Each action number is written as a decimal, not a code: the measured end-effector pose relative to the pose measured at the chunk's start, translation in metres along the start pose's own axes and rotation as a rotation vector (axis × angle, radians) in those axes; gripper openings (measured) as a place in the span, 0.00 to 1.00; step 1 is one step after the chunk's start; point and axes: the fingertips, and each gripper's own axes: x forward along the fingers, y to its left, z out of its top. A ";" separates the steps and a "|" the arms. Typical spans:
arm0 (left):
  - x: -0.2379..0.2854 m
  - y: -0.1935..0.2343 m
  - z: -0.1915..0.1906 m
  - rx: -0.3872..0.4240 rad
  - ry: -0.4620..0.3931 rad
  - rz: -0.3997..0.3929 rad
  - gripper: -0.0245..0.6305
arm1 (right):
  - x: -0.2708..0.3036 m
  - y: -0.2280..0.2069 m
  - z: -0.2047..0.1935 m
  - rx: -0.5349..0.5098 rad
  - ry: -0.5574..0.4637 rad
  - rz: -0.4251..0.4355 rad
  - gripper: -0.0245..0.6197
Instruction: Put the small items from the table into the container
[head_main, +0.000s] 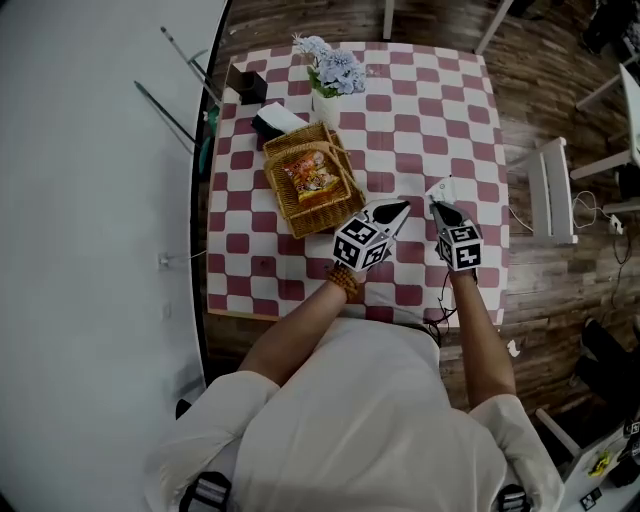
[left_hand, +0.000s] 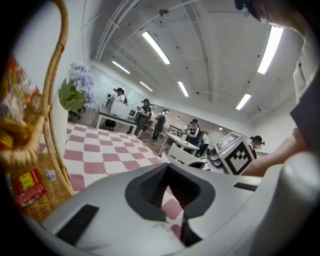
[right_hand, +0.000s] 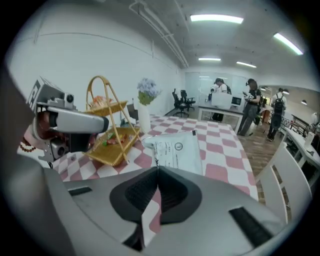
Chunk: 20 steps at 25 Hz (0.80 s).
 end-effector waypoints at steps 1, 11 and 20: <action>-0.006 -0.004 0.011 0.002 -0.024 -0.002 0.08 | -0.011 0.005 0.013 0.002 -0.036 0.007 0.08; -0.094 -0.079 0.119 0.163 -0.257 -0.015 0.08 | -0.141 0.069 0.105 -0.009 -0.351 0.060 0.08; -0.163 -0.147 0.169 0.234 -0.344 -0.014 0.08 | -0.259 0.127 0.149 0.001 -0.548 0.067 0.08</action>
